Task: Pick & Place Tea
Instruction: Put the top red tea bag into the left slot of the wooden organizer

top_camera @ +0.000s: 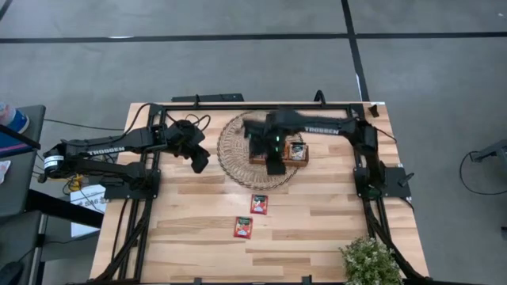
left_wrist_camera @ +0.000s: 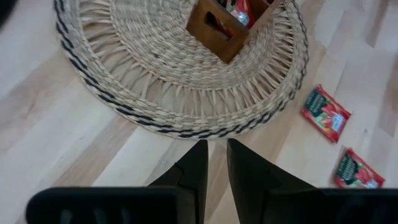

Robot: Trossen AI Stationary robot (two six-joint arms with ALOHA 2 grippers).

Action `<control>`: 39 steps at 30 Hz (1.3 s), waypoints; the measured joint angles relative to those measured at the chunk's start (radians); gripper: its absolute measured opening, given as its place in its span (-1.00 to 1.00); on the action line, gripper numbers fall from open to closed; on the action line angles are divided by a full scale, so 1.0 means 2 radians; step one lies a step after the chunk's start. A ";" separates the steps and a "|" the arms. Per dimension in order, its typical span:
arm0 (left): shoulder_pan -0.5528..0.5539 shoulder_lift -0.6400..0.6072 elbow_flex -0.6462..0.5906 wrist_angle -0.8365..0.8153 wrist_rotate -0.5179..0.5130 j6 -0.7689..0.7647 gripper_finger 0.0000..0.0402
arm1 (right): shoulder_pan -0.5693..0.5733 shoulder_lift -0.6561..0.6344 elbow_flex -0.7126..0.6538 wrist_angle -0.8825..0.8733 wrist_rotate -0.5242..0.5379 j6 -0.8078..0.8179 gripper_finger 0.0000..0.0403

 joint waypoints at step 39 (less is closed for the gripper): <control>0.056 -0.159 0.000 -0.244 -0.070 0.035 -0.75 | 0.140 0.021 -0.125 0.265 0.018 0.177 -0.43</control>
